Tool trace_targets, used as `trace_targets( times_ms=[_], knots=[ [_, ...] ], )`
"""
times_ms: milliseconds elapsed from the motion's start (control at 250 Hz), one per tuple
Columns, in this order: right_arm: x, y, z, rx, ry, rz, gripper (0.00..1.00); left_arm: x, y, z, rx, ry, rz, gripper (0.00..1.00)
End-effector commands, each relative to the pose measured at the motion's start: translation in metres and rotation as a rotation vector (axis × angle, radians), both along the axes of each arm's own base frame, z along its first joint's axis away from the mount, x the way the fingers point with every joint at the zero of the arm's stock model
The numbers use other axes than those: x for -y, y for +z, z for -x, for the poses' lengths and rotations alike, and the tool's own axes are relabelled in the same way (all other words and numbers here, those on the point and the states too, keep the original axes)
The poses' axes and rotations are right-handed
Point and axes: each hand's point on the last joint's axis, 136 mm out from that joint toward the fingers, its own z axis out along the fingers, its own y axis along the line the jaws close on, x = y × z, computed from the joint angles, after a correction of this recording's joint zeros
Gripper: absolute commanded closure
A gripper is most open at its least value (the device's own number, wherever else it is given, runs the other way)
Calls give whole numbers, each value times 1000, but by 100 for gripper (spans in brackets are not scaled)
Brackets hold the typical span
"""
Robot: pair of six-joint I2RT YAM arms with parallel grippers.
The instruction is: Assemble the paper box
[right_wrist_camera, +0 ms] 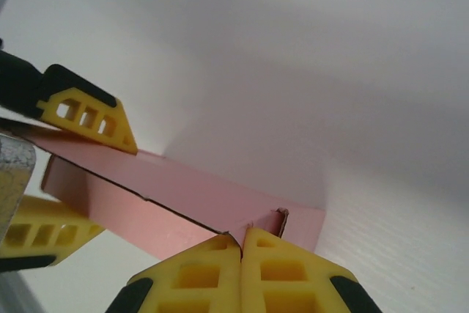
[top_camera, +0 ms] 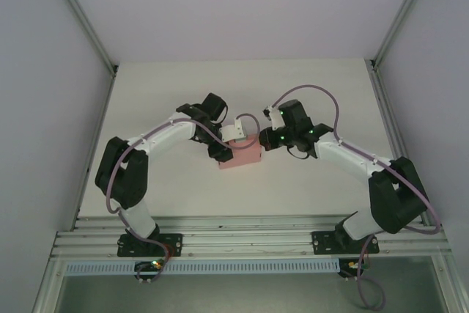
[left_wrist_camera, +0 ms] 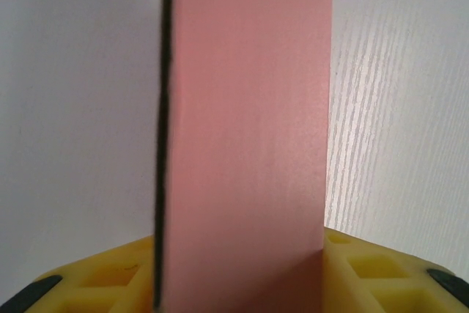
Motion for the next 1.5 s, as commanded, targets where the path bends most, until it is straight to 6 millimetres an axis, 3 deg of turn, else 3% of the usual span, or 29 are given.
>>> trace_targets(
  times_ms=[0, 112, 220, 288, 539, 775, 883, 1086, 1314, 1498],
  knots=[
    [11, -20, 6, 42, -75, 113, 100, 18, 7, -17, 45, 13, 65, 54],
    [19, -40, 10, 72, -83, 155, 100, 19, 8, -15, 43, 13, 79, 53],
    [17, -44, 14, 119, -54, 179, 100, 19, 11, -17, 55, 16, 82, 51],
    [15, -41, 14, 133, -51, 185, 100, 19, 15, -20, 66, 21, 84, 47],
    [2, -36, 16, 218, 30, 268, 100, 19, 24, -19, 81, 21, 99, 47],
    [16, -22, 10, 225, 21, 392, 100, 15, 12, -18, 63, 22, 59, 47],
    [10, -18, 9, 211, 34, 373, 100, 16, 13, -19, 61, 25, 67, 47],
    [3, -29, 8, 198, 38, 354, 100, 16, 11, -22, 72, 35, 69, 47],
    [-27, -36, 17, 140, 68, 177, 100, 18, 12, -23, 75, 47, 84, 47],
    [-11, -48, 19, 124, 10, 223, 100, 20, 13, -25, 85, 46, 89, 47]
  ],
)
